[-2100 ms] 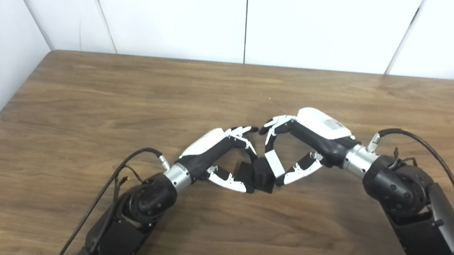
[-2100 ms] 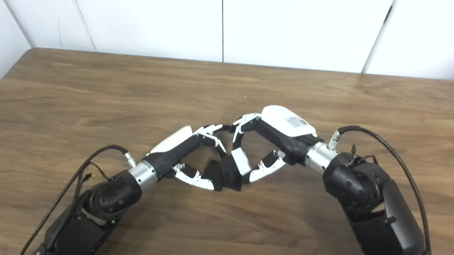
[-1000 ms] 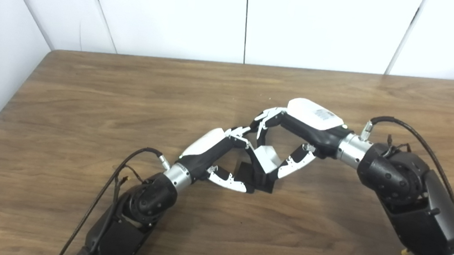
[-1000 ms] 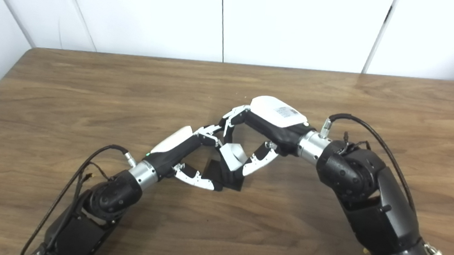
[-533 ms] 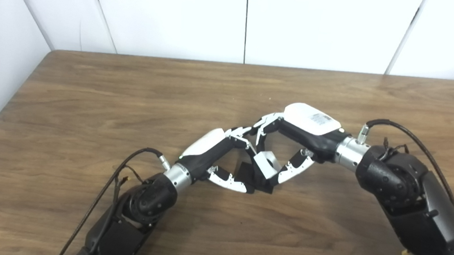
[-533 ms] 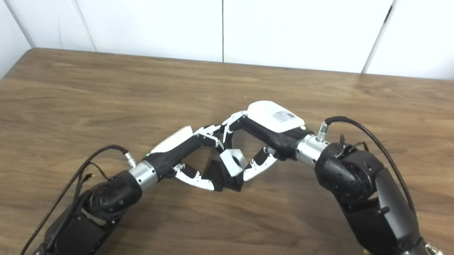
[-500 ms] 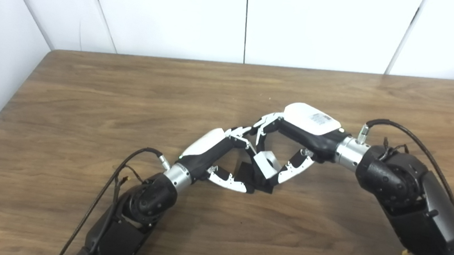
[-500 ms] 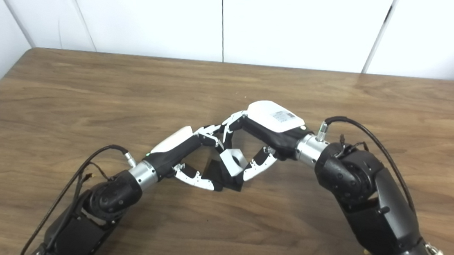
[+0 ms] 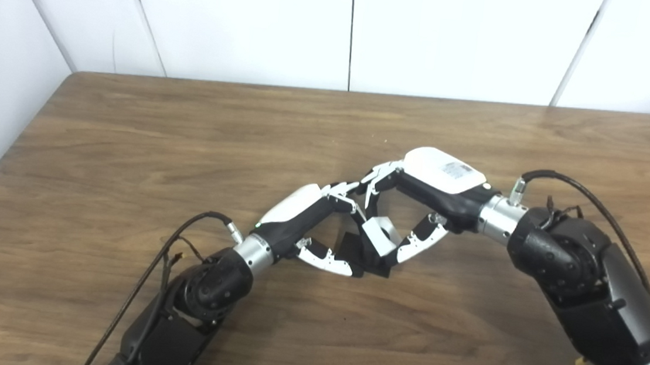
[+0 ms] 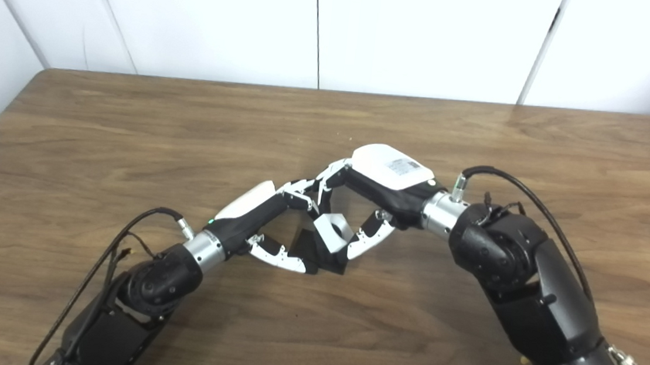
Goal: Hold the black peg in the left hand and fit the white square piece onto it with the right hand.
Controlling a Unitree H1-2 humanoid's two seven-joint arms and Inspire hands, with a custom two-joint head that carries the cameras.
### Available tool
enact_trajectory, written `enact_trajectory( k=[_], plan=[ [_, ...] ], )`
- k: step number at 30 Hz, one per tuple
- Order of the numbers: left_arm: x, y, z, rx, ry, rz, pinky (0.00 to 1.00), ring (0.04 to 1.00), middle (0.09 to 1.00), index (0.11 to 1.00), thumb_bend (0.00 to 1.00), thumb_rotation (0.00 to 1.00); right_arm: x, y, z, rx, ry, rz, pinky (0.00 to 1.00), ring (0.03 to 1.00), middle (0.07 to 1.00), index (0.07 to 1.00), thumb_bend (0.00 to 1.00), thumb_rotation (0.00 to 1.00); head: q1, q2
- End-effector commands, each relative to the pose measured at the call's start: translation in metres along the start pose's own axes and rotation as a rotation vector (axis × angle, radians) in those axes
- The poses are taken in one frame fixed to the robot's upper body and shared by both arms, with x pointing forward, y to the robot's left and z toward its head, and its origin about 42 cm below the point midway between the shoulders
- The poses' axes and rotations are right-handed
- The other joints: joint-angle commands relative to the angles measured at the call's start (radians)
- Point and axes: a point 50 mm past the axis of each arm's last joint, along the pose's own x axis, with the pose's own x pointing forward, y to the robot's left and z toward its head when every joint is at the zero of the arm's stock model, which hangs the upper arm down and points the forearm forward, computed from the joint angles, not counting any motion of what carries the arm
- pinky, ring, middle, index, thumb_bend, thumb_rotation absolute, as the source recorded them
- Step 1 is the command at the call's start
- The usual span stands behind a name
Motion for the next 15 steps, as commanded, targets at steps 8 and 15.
enact_trajectory(
  k=[8, 15],
  plan=[
    [-0.007, -0.018, -0.011, -0.003, 0.084, -0.101, 1.00, 1.000, 0.976, 0.490, 0.52, 0.08, 0.007, -0.033, 0.022, -0.126, -0.111, 0.002, 0.81, 0.843, 0.774, 0.482, 0.51, 0.14, 0.003, 0.005],
    [-0.008, -0.016, -0.011, -0.003, 0.088, -0.101, 1.00, 1.000, 0.977, 0.490, 0.52, 0.08, 0.006, -0.024, 0.023, -0.121, -0.110, 0.029, 0.80, 0.836, 0.773, 0.483, 0.51, 0.14, 0.005, 0.008]
  ],
)
